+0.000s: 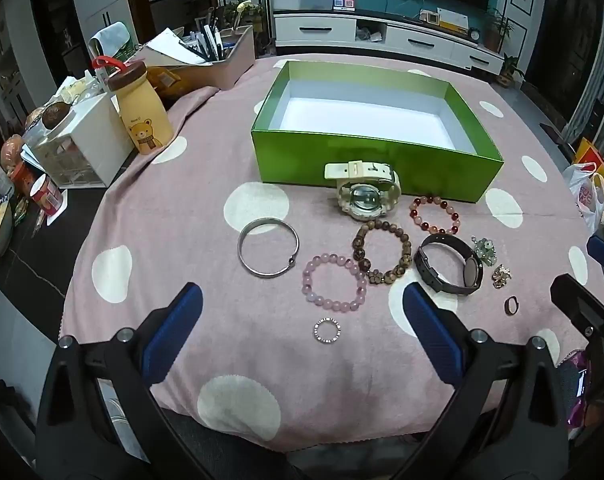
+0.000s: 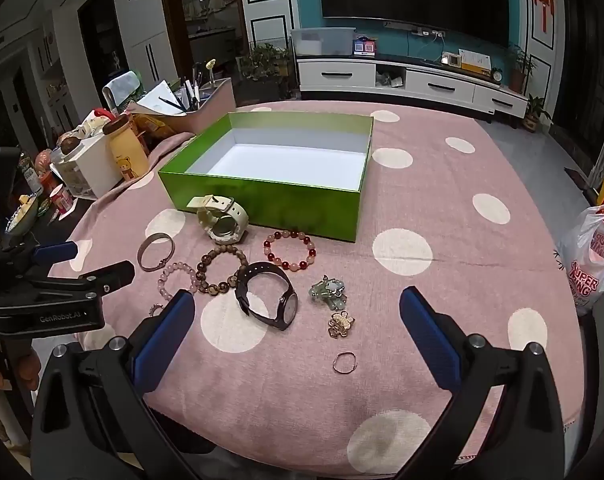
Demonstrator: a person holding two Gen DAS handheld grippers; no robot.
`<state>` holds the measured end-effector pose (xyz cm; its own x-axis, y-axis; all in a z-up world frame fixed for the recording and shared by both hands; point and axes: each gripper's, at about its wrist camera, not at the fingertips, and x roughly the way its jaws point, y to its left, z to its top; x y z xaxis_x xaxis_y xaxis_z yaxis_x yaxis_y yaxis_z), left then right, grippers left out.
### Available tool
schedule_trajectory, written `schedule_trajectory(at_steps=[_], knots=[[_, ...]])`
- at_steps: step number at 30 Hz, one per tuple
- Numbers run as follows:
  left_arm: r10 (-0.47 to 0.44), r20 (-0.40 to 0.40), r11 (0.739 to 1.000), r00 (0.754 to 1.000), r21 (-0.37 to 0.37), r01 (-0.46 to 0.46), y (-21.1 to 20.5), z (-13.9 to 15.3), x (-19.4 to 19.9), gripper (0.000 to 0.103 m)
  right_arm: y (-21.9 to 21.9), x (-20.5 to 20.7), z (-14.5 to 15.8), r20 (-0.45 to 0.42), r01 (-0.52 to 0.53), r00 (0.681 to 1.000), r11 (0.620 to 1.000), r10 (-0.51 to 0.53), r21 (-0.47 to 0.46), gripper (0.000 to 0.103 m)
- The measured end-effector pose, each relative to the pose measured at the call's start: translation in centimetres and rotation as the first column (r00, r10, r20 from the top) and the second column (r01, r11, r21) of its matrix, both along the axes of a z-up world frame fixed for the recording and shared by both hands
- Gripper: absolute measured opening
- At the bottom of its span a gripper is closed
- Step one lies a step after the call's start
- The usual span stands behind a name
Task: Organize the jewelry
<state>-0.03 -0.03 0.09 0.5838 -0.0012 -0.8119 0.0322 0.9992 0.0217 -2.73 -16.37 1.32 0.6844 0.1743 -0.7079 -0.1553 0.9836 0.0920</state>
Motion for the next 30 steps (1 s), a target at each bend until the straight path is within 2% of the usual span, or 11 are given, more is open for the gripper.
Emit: schedule_trajectory(at_steps=[11,30], knots=[[0.006,-0.007,1.0,1.0,0.005,-0.006,-0.22,0.01,0.11,0.101,0.06,-0.09,0.09,0.001,-0.001,1.0,1.0,0.001,0.0,0.102],[-0.035,0.009,0.999,0.999,0.021,0.035,-0.91,0.36,-0.45,0.101,0.24,-0.26,0.39,0.003,-0.002,1.0,1.0,0.002,0.002,0.102]])
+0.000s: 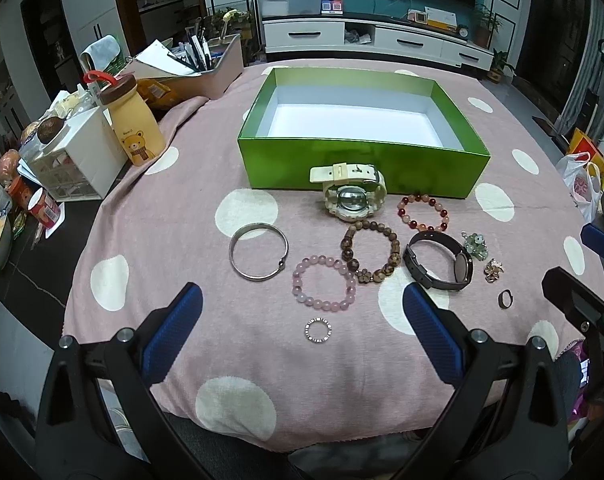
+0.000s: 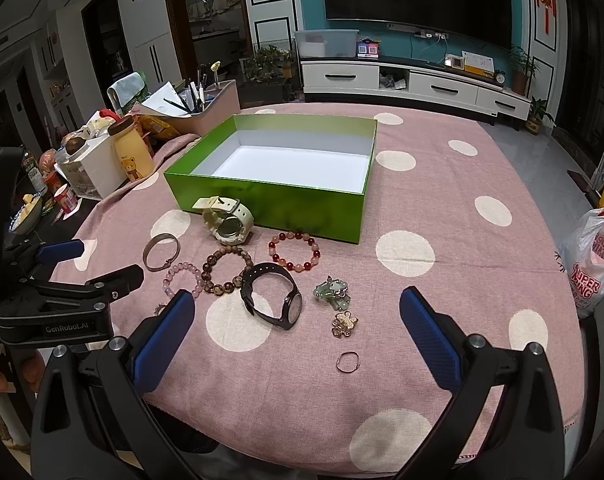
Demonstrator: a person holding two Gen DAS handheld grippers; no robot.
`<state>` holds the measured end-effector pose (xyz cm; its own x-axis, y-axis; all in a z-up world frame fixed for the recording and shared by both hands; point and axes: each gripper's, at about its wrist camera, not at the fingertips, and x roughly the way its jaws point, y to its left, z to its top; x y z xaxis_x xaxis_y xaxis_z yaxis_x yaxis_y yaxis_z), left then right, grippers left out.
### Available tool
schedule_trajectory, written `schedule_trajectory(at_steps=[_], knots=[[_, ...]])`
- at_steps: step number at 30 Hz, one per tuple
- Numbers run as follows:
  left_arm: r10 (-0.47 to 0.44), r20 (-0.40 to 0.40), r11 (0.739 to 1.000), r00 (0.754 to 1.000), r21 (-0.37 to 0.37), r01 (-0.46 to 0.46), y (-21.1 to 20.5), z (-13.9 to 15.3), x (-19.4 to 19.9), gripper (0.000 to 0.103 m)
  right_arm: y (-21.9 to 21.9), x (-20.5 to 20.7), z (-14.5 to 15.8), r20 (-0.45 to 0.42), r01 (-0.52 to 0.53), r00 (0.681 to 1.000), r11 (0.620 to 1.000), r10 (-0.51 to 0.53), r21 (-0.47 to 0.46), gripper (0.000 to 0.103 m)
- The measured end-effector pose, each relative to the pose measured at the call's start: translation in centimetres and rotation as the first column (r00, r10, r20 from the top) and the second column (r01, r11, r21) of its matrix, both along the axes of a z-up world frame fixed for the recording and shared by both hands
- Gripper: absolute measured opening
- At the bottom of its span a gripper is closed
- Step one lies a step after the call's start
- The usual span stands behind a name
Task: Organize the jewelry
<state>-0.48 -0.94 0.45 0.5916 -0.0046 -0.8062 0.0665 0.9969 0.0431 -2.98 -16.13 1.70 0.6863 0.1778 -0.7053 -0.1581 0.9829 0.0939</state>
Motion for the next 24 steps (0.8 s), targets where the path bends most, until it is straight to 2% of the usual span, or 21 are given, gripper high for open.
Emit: schedule_trajectory(at_steps=[24], knots=[[-0.017,0.002,1.0,1.0,0.002,0.017,-0.62,-0.12,-0.25,0.101,-0.09,-0.03,0.05,0.003,-0.001,1.0,1.0,0.001,0.002,0.102]])
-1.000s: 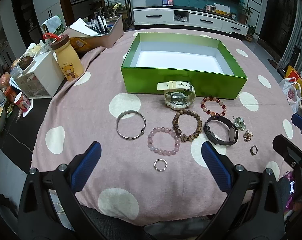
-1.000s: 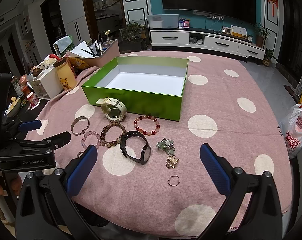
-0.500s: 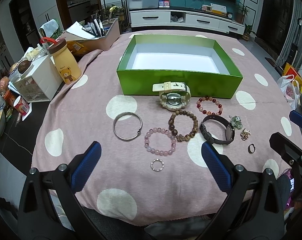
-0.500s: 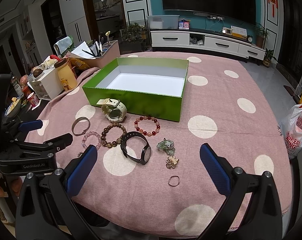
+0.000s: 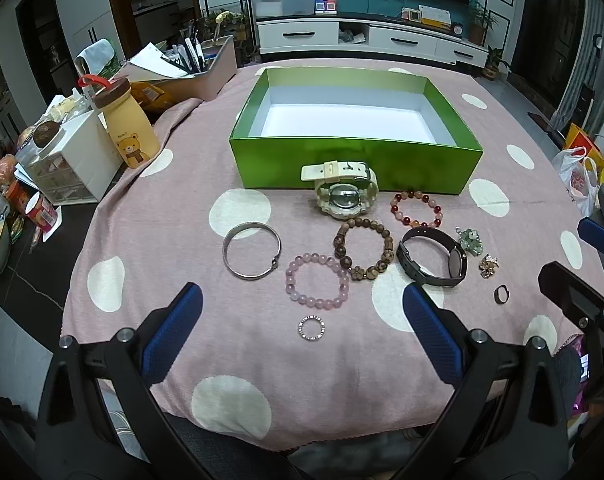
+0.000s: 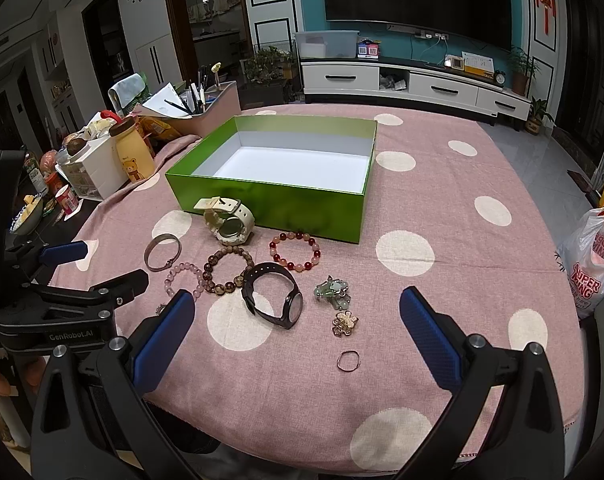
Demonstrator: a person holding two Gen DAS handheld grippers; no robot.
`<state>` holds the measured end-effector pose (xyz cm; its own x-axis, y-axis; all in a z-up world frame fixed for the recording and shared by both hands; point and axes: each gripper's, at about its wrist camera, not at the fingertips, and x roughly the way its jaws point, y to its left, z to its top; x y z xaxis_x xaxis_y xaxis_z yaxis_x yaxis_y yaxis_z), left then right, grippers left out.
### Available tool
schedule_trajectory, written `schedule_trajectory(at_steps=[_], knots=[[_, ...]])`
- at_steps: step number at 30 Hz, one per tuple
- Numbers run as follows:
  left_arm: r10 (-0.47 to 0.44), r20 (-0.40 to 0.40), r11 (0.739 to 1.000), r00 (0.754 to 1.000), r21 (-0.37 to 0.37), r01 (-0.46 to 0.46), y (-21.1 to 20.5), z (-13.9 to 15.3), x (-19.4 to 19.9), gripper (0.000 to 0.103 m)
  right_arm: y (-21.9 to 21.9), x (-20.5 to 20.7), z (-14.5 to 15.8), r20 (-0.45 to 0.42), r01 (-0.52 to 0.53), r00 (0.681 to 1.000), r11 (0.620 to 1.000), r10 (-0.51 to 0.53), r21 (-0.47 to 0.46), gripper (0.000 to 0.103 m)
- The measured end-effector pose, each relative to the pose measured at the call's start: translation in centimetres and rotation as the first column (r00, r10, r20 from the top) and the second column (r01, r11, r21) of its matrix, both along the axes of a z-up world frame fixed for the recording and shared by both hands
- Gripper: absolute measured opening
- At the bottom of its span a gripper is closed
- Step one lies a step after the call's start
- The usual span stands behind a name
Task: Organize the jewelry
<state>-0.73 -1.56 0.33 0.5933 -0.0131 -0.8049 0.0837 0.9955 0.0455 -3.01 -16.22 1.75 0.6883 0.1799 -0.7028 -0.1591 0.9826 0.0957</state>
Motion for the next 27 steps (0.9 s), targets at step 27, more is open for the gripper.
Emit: schedule_trajectory(at_steps=[27], knots=[[-0.006,-0.005,1.0,1.0,-0.001,0.006,-0.25,-0.17,-0.14,0.101,0.01,-0.38,0.2,0.001,0.001,1.0,1.0,-0.001,0.002,0.102]])
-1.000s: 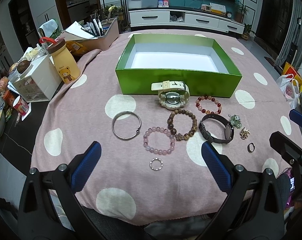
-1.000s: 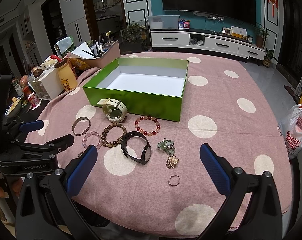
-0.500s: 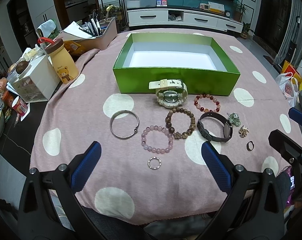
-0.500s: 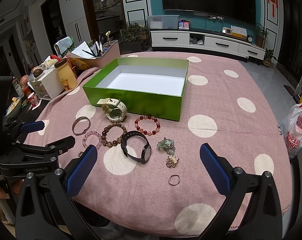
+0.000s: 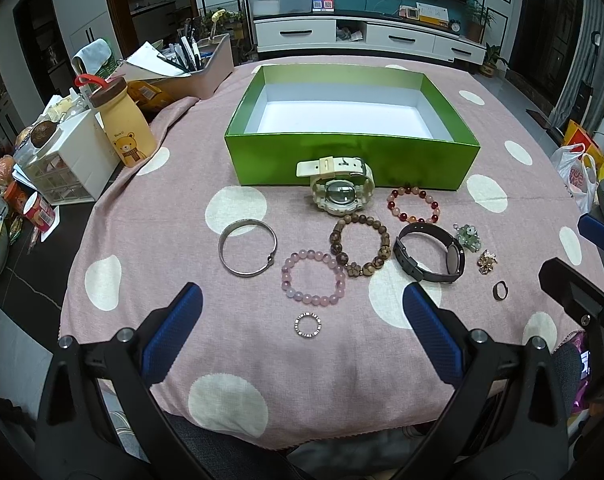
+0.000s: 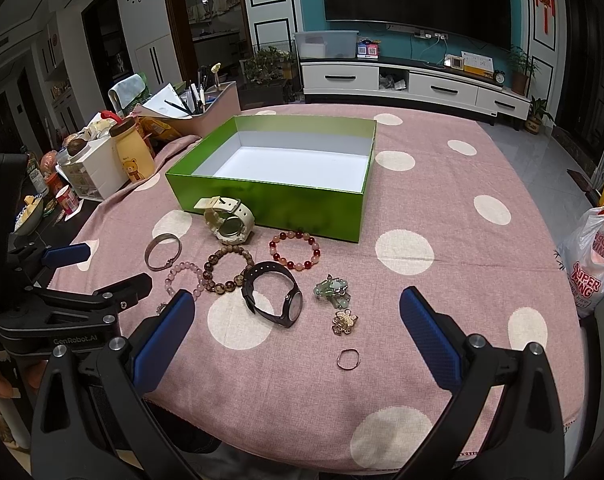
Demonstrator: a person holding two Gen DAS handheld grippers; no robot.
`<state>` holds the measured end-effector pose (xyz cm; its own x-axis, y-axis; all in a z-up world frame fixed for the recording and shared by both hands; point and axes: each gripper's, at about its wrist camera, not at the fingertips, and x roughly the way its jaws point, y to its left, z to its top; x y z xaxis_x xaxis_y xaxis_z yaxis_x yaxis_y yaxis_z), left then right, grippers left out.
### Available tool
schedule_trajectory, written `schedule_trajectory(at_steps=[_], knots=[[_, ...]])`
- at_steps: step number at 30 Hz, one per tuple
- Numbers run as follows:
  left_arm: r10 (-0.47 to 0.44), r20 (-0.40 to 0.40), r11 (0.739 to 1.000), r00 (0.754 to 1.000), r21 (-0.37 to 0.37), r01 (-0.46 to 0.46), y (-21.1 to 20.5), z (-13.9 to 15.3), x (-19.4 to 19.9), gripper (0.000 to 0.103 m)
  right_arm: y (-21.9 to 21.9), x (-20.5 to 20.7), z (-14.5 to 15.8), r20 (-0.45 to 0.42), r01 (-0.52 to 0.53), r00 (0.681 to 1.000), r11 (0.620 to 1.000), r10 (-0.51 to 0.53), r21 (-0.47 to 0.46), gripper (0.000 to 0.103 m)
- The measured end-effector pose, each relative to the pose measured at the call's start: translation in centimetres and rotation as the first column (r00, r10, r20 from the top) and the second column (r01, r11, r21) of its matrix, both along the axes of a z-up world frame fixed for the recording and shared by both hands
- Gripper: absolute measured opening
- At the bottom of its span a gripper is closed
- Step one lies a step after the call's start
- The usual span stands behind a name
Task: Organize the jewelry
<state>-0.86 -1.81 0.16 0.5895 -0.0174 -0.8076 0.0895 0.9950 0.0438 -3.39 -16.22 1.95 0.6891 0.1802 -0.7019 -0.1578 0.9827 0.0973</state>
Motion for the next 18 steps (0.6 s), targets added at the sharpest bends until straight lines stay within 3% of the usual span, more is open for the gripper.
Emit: schedule_trajectory(at_steps=[11,18], knots=[[-0.002,-0.009,1.0,1.0,-0.017,0.001,0.0,-0.4,0.0,0.101,-0.8,-0.1,0.3,0.003,0.012,1.0,1.0,-0.012,0.023,0.102],[0.025,-0.044,0.975,0.999,-0.218,-0.034,2.8,-1.7,0.7,0.101,-5.3,0.4,-0.4,0.026,0.074,0.997,0.99,-0.078,0.119,0.102]])
